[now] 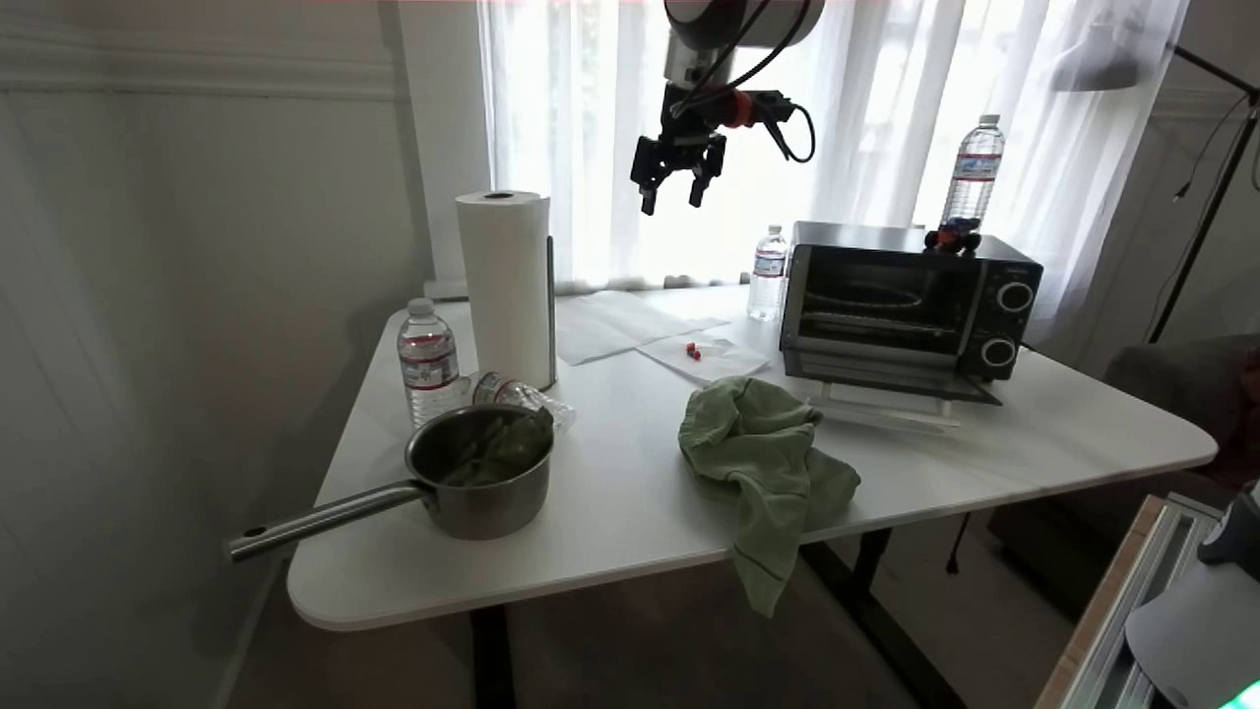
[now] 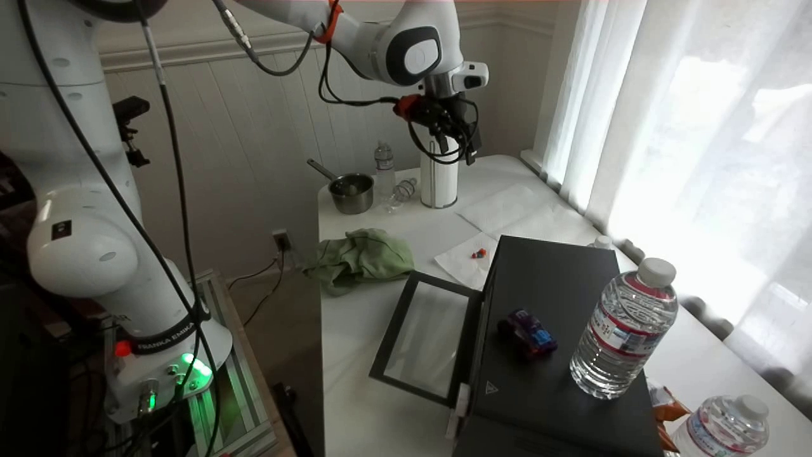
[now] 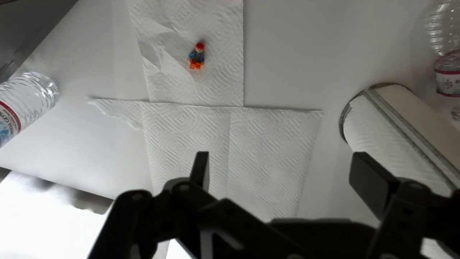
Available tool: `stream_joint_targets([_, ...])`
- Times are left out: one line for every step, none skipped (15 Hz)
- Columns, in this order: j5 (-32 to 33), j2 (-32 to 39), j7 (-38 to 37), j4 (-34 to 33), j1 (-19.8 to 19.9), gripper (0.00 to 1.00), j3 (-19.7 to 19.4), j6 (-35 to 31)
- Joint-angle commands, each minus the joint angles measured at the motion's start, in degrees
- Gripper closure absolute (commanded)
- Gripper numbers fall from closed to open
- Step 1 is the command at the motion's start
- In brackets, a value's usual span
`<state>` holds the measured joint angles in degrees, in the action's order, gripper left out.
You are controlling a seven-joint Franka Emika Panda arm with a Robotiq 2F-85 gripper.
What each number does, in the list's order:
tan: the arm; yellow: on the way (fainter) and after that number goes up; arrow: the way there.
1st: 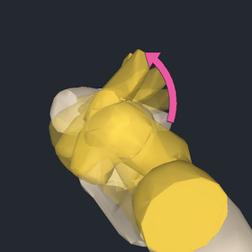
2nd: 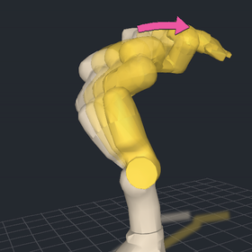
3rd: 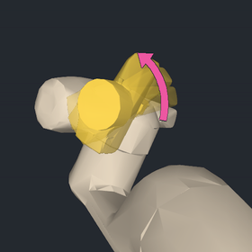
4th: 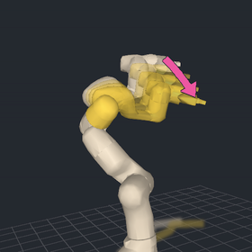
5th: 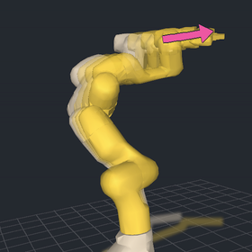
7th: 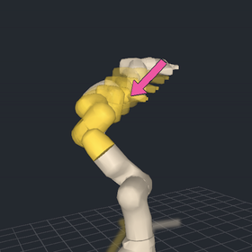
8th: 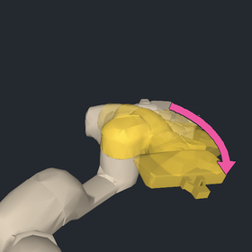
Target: Use the paper towel to wipe the toaster oven door
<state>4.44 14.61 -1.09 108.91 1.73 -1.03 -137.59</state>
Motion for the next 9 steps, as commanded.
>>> stream_joint_targets([-0.17, 0.16, 0.13, -0.36, -0.28, 0.0, -0.32, 0.15])
stream_joint_targets([-0.19, 0.16, 0.14, -0.5, -0.28, 0.0, -0.32, 0.15])
stream_joint_targets([-0.2, 0.15, 0.15, -0.6, -0.28, 0.0, -0.32, 0.15])
stream_joint_targets([-0.22, 0.15, 0.16, -0.64, -0.27, 0.0, -0.32, 0.15])
stream_joint_targets([-0.42, 2.36, -1.28, -2.59, -0.29, 0.0, -0.56, -0.65])
stream_joint_targets([-0.92, 4.29, -3.17, -4.4, -0.48, 0.0, -0.67, -0.48])
stream_joint_targets([-1.03, 7.29, -5.29, -7.0, -0.95, 0.0, -0.65, -0.82])
stream_joint_targets([-0.43, 9.43, -7.5, -8.93, -1.49, 0.0, -0.88, -0.68])
stream_joint_targets([-0.01, 12.03, -9.73, -11.29, -2.06, 0.0, -1.17, -0.85])
